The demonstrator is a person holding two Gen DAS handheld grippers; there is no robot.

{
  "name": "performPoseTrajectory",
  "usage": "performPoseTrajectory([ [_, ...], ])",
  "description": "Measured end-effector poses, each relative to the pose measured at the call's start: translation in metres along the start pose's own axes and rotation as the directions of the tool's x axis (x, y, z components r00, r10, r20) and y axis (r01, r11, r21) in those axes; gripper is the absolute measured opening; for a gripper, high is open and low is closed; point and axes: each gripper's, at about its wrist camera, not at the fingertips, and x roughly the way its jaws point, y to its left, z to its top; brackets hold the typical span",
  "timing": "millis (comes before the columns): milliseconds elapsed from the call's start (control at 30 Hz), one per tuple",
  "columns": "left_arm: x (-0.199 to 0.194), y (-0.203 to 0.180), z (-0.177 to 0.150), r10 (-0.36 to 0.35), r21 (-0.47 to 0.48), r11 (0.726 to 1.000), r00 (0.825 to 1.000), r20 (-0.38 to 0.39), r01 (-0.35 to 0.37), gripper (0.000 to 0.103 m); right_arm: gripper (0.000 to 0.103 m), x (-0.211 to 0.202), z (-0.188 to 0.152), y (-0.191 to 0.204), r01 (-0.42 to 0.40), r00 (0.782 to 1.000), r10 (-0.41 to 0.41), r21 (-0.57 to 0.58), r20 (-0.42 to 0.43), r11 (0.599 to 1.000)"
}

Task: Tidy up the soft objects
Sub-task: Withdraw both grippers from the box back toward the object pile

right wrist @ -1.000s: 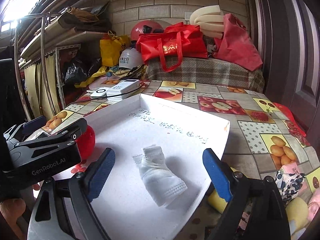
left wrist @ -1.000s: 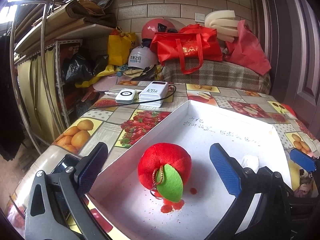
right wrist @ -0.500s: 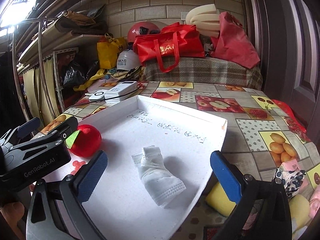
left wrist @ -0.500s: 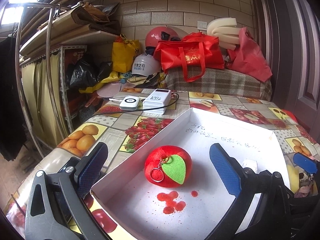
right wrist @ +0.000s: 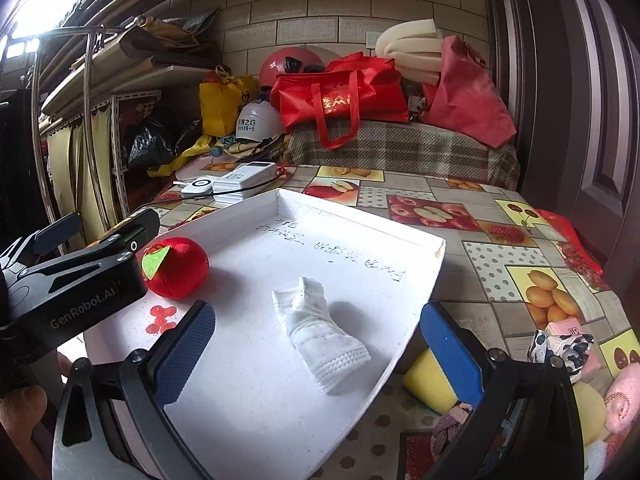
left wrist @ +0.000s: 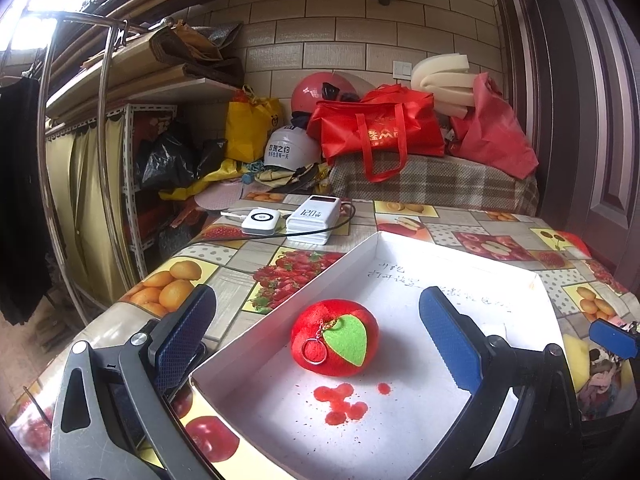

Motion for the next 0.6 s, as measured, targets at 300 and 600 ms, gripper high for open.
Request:
performPoseTrajectory([
  [300, -0.015, 0.004, -0.006, -0.027, -0.03, 0.999, 1.0, -0.007, 0.027, 0.103, 0.103, -0.032, -0.014, 0.017, 0.032, 0.998, -0.025, -0.125, 0.061, 0.992],
  [600, -0.038, -0.048, -0.017, -0.222, 0.129, 0.965, 0.973, -0.058, 0.228, 0.103, 0.103, -0.092, -0.028, -0.048, 0.055, 0.983, -0.05, -0.026, 0.174, 0.998],
])
